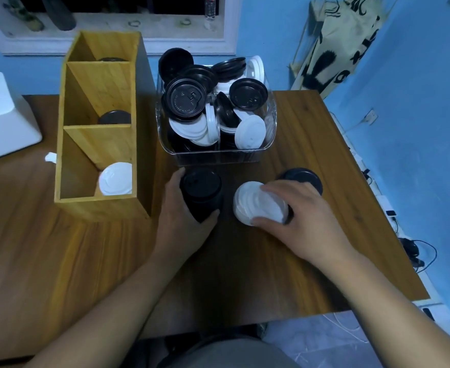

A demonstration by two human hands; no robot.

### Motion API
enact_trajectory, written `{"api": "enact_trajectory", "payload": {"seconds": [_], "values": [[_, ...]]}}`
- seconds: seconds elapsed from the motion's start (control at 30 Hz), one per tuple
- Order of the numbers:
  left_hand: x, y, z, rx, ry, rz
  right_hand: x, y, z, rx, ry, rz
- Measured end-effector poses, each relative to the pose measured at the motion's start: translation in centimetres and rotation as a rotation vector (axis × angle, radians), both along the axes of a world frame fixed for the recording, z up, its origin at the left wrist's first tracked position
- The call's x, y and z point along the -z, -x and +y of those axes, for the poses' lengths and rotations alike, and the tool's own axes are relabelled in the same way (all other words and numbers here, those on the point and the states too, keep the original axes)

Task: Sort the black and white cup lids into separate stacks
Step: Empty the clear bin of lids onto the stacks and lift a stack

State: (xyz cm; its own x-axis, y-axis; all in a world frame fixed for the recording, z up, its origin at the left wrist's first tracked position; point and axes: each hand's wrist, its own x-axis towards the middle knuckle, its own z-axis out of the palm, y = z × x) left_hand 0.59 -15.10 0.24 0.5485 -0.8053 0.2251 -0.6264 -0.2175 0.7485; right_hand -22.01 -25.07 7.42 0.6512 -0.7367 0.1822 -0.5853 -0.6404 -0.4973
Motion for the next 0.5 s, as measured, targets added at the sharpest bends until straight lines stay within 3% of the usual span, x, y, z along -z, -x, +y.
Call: {"api": "enact_trajectory", "payload": {"seconds": [0.2,0.5], "values": [[-0.2,0.2,0.1,-0.008,-0.039,0.033,2.3,-2.7,-1.1,0.000,0.086,0.149],[-0.3,0.2,0.1,-0.001,-0.057,0.042,6.6,-2.3,0.4,-0.006,0.284,0.066]]}}
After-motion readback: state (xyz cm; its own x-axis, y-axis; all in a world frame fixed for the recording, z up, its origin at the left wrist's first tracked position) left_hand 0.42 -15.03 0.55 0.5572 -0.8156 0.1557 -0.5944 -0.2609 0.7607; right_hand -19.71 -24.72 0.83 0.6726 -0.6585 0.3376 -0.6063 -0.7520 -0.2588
